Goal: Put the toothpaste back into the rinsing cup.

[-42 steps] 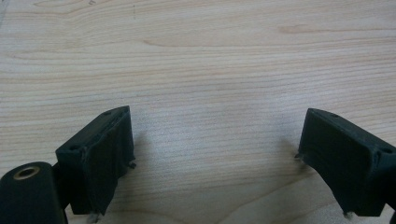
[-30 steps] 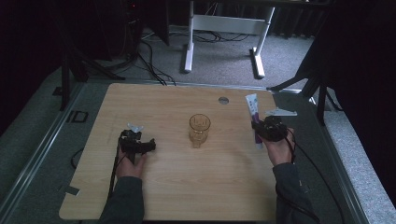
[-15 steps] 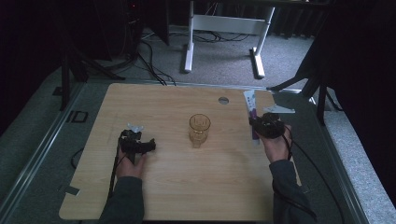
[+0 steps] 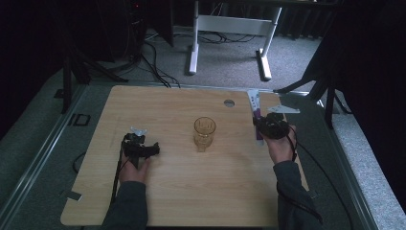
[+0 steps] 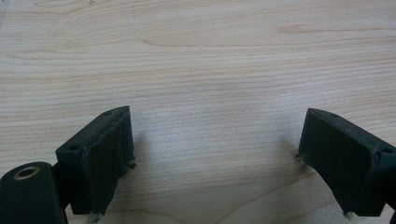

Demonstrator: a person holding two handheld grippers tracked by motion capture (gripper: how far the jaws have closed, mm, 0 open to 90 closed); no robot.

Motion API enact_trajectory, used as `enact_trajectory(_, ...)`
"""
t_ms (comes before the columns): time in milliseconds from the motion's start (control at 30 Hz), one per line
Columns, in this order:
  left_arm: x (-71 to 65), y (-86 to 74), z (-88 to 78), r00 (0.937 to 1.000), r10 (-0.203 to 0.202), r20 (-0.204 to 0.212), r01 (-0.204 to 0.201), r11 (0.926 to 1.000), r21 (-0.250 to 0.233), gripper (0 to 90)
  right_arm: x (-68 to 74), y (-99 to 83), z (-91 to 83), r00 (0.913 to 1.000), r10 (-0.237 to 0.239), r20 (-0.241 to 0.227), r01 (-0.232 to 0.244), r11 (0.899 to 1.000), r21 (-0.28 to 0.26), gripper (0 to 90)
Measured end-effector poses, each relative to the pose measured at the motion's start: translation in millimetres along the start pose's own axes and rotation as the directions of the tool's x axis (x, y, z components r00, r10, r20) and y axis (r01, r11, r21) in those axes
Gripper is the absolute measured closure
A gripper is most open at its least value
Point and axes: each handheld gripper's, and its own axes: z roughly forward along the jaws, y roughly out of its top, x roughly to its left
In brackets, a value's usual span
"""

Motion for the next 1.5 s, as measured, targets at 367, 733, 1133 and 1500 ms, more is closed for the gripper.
enact_trajectory(367,0.1,0.0,0.0,1.0,0.001,0.0,-0.001,1.0,0.0,10.3,9.9,4.4,4.7,0.9998,0.003,-0.022,-0.004,1.0,-0.015,73.8)
enact_trajectory(733,0.0,0.0,0.0,1.0,0.0,0.0,0.0,1.0,0.0,10.3,19.9,11.0,8.3,0.9991,-0.002,-0.042,0.0,1.0,-0.029,73.8)
enact_trajectory(1133,0.1,0.0,0.0,1.0,0.0,0.0,0.0,1.0,0.0,10.3,27.1,14.4,11.6,0.9982,-0.001,-0.06,-0.001,0.999,-0.034,73.9)
enact_trajectory(1500,0.1,0.0,0.0,1.0,0.0,0.0,0.0,1.0,0.0,10.3,34.9,19.1,14.5,0.9967,0.002,-0.081,-0.006,0.999,-0.046,73.8)
